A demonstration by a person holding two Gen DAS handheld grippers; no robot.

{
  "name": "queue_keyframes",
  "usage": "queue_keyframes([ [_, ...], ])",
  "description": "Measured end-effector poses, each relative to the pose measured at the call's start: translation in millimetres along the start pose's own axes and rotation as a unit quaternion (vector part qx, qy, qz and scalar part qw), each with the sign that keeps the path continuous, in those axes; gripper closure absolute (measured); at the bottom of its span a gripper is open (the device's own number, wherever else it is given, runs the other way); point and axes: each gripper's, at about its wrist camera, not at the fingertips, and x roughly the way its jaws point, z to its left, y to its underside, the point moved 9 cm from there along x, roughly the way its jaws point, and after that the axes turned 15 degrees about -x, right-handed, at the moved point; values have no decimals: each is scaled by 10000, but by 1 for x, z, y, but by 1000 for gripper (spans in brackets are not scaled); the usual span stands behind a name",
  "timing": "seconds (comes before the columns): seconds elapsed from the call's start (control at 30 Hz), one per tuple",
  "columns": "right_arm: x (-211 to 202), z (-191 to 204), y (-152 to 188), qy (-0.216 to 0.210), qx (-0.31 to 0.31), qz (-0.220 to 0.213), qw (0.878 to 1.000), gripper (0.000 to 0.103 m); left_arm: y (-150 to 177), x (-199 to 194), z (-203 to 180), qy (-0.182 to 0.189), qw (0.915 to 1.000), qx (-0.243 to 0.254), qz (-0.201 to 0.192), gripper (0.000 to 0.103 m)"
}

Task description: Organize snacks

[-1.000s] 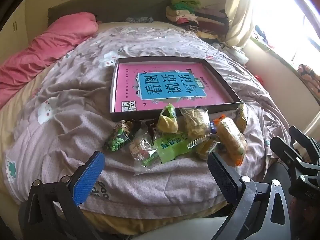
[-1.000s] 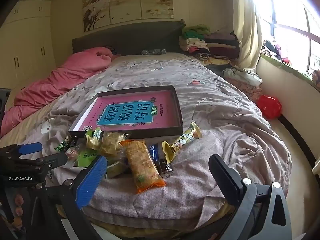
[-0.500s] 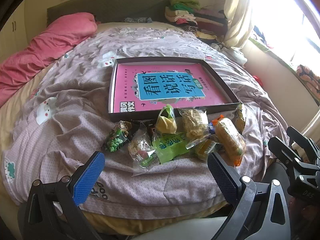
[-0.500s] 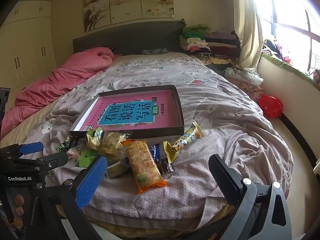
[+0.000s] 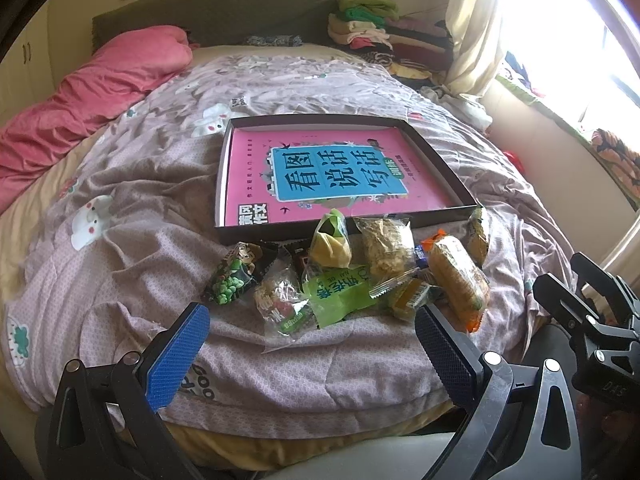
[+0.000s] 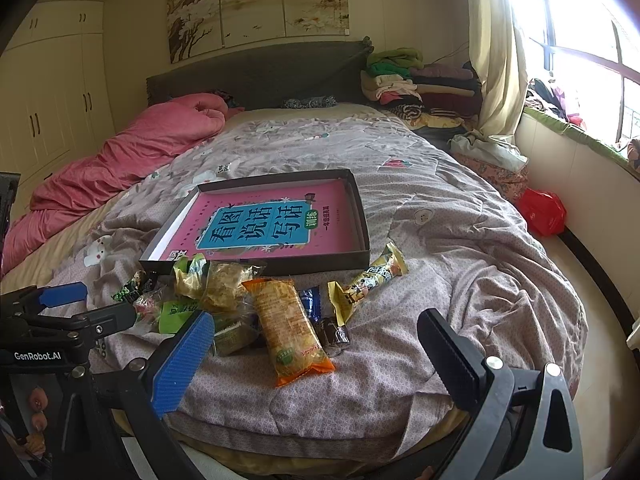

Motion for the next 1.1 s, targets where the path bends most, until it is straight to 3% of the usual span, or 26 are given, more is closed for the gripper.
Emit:
queue_keyframes([
  [1.1, 3, -2, 1, -82, 109, -7, 9999, 0, 3, 1, -5, 12, 10000, -46, 16, 1],
])
